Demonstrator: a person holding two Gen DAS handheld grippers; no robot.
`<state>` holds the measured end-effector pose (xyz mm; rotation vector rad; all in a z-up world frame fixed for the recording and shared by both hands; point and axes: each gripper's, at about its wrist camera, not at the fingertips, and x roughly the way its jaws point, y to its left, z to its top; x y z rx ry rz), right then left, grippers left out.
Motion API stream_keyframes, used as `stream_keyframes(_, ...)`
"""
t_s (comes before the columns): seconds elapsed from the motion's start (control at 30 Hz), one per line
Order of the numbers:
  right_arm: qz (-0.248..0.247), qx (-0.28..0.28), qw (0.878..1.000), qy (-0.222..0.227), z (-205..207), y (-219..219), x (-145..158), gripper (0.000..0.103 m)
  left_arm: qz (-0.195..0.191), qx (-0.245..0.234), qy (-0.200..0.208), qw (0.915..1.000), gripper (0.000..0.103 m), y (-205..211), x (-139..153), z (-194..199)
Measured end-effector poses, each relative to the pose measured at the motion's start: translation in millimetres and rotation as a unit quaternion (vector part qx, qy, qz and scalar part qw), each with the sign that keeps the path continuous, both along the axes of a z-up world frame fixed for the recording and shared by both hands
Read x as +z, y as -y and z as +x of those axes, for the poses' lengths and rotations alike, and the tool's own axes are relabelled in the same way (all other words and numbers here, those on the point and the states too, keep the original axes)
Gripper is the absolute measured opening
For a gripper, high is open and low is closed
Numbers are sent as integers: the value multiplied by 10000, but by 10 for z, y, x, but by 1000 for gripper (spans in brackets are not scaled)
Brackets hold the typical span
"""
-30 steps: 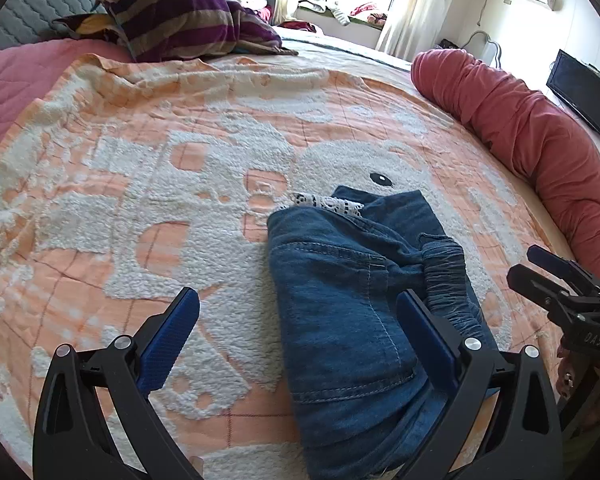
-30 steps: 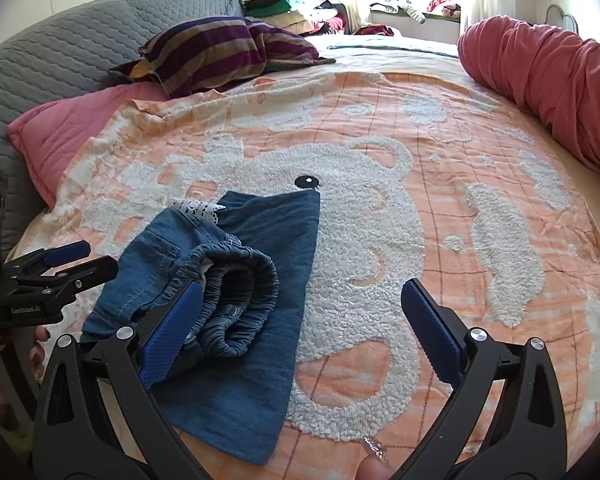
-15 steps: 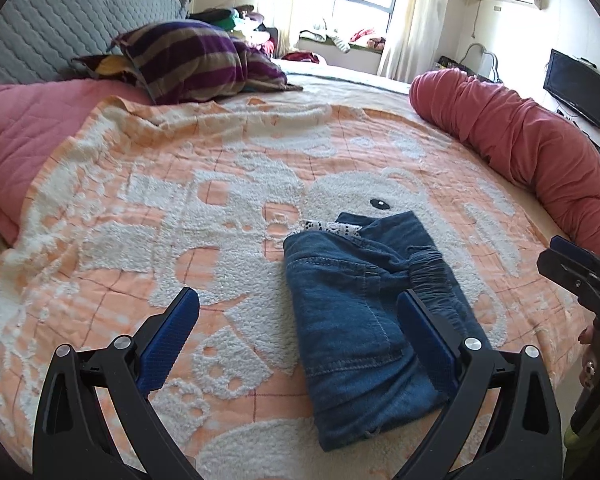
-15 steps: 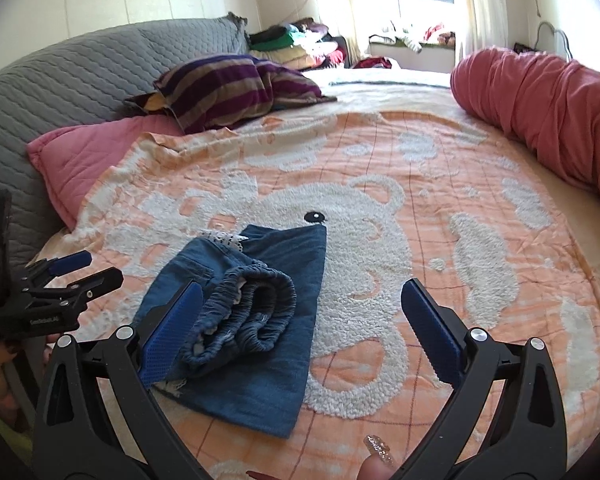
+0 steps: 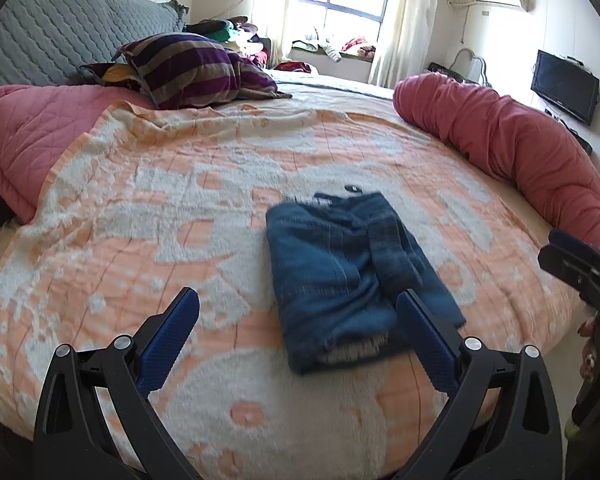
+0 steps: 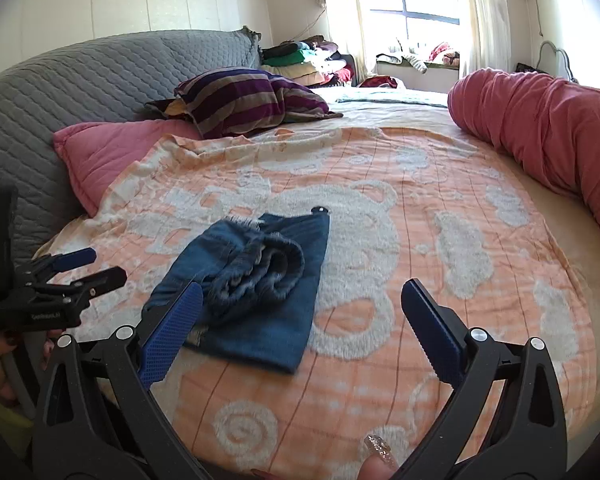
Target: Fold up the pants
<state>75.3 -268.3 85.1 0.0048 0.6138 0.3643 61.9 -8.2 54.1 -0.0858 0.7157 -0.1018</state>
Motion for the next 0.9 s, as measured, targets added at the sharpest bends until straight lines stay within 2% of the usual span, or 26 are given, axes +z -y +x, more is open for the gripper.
stream_keyframes(0.4,14,19,9999,-148,-294,73,-163,94,16,44,-340,9994,99,-1,-278,-336)
stream_keyframes(0.73,-70,74,9997,-218,-398,8,-288,94,21,49,-494,9988,99,-10,-426,-341)
stream_keyframes(0.9,-135,55,9991,-389,-355,-41,-423,94,-2,59,-581,9983,99,-31,-508,-303)
